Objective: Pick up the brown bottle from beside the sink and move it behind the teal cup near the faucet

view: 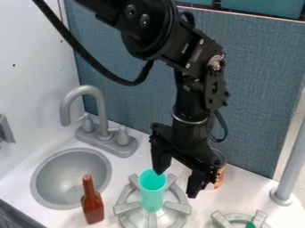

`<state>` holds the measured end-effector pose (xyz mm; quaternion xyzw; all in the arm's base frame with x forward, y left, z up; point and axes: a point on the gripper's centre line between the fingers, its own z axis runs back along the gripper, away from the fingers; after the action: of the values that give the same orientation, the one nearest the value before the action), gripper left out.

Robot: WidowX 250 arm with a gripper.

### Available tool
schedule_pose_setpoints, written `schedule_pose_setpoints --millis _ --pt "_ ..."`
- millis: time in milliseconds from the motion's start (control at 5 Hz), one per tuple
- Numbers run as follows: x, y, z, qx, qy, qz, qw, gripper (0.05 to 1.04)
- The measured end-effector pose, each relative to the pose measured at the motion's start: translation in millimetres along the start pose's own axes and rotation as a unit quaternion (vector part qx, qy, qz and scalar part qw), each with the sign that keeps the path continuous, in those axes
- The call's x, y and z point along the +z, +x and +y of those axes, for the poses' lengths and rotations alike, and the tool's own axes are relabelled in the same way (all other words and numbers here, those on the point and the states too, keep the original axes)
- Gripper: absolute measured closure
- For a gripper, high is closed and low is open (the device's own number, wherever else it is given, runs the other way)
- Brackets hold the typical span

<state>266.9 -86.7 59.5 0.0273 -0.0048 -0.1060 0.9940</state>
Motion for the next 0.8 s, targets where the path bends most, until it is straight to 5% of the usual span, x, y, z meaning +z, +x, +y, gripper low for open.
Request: schedule_pose_setpoints --millis 200,600,800 --pt "-6.7 -3.3 0.3 -0.001 0.001 0.013 0.9999 0.083" --pt "0.2 -22.5 67.7 0.025 0.021 0.035 0.9989 0.083" --pt "-6.0 -37.6 103.6 0.057 0.040 0.074 0.9948 0.083"
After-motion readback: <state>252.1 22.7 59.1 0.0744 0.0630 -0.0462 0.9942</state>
